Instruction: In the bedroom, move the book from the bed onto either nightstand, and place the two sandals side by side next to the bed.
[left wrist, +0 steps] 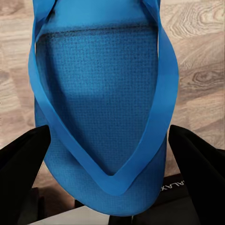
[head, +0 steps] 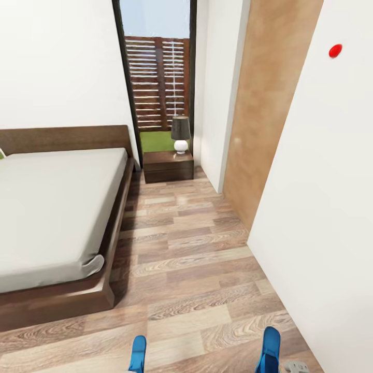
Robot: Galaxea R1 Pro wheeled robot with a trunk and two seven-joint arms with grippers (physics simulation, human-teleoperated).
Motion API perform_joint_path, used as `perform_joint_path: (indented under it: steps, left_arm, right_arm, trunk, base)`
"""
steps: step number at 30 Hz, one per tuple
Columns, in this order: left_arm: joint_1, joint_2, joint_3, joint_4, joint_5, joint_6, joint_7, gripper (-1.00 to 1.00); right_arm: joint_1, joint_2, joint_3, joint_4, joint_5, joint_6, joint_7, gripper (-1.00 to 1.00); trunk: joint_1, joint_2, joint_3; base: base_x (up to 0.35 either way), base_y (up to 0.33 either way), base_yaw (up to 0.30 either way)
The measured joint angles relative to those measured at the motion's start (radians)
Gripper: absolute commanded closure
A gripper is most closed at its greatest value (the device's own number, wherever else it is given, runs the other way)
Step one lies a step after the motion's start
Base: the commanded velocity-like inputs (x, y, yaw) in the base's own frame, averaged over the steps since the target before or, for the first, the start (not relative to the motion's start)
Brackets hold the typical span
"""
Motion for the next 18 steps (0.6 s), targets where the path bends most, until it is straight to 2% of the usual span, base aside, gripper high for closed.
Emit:
perform_joint_path:
  steps: [18]
  left_arm:
    - [0.000, 0.000, 0.000, 0.000, 0.000, 0.000, 0.000, 1.00]
  right_arm:
    - [0.000, 0.000, 0.000, 0.000, 0.000, 0.000, 0.000, 1.00]
  trunk:
    - [0.000, 0.000, 0.000]
  base:
    - [0.257, 0.000, 0.000]
